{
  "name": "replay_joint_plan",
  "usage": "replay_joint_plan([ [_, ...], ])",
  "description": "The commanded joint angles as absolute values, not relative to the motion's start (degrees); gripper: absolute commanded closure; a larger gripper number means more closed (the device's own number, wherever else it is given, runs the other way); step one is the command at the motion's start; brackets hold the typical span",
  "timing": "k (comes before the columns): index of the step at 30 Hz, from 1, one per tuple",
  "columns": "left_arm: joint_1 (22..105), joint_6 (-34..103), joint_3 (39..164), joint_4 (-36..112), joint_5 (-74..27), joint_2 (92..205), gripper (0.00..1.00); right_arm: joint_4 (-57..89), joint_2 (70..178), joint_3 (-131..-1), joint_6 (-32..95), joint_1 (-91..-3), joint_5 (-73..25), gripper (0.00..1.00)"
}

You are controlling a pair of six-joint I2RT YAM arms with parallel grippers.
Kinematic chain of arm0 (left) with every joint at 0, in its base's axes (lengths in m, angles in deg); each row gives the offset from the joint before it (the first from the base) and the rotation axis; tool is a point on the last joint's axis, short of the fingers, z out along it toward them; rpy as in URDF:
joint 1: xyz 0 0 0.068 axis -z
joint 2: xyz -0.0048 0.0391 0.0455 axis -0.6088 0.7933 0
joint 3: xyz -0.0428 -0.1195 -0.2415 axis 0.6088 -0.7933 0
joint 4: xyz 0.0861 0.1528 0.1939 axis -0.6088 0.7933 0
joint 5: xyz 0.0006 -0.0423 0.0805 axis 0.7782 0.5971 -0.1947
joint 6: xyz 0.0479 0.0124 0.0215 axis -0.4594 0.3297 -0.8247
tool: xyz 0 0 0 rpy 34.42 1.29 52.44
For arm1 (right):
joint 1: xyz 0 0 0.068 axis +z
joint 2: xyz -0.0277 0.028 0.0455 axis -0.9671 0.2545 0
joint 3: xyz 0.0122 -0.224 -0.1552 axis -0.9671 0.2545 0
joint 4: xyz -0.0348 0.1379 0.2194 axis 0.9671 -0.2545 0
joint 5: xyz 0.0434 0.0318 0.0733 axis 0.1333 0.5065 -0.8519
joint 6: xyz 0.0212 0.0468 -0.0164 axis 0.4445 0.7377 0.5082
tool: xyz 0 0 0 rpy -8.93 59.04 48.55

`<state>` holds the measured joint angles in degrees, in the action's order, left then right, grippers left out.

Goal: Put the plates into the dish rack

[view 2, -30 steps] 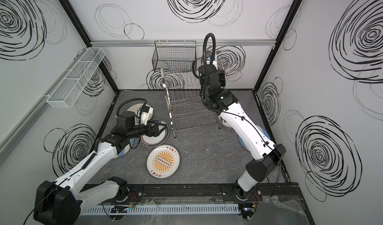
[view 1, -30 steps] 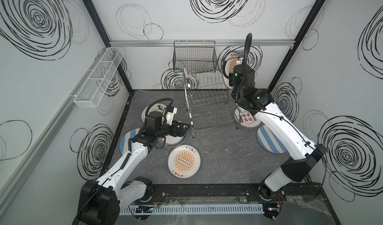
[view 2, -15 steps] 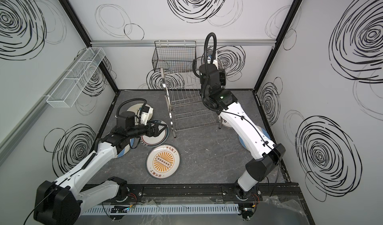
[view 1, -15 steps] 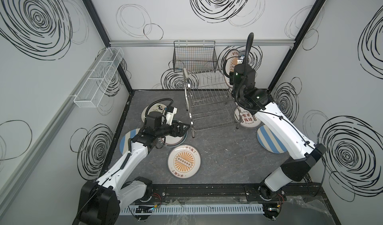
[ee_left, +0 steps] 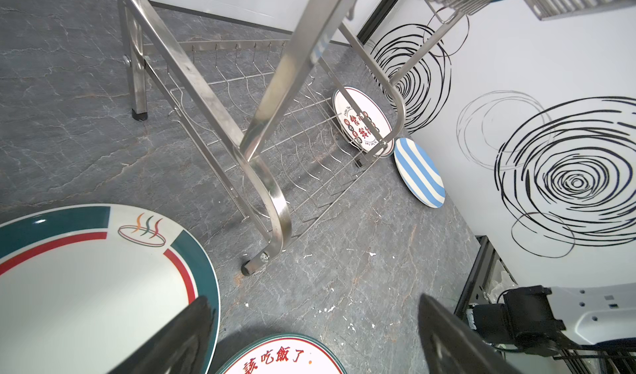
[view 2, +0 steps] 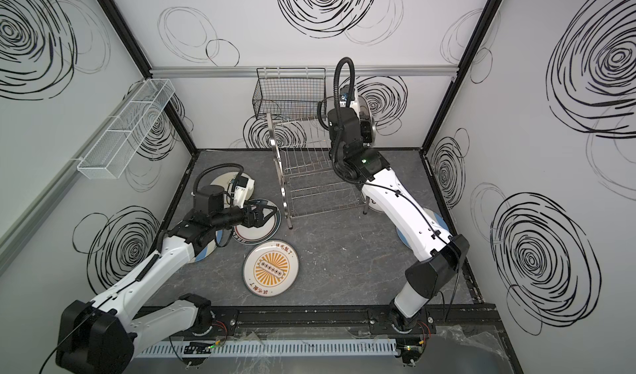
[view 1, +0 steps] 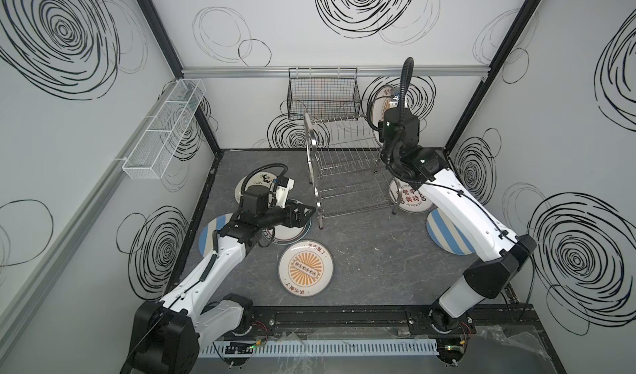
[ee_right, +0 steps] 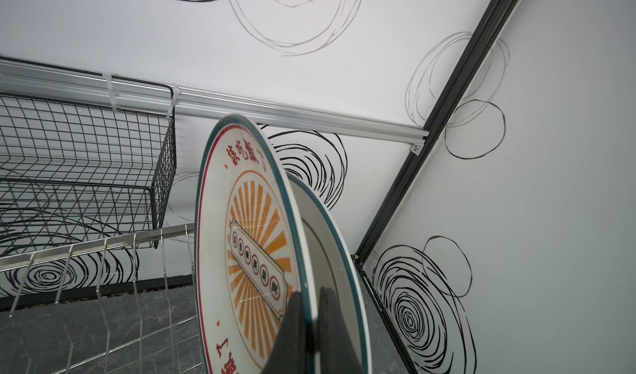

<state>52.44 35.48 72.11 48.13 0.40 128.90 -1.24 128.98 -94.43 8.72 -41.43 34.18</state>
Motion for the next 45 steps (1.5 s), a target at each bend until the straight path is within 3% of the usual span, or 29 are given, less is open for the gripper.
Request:
replay_joint_plan([
  [1, 52.0, 35.64, 71.51, 45.45, 1.07, 128.83, 0.04, 2.92, 128.31, -93.43, 8.8, -41.54, 35.71, 1.0],
  [14, 52.05, 35.73, 71.51, 45.2, 1.21, 129.04, 0.04, 4.26, 125.16, -87.58, 9.13, -41.57, 35.69, 1.0],
  [28, 52.0, 35.8, 71.43, 45.11, 1.19, 128.83, 0.04, 3.83, 123.78, -87.37, 8.69, -40.06, 35.55, 0.71],
  [36, 51.96, 35.89, 71.45, 45.18, 1.25, 128.53, 0.04, -0.39, 123.69, -92.28, 8.63, -39.0, 33.33, 0.43],
  [45, 51.92, 35.77, 71.43, 45.34, 0.8, 128.05, 0.04, -5.02, 117.95, -94.19, 11.87, -38.32, 26.36, 0.37],
])
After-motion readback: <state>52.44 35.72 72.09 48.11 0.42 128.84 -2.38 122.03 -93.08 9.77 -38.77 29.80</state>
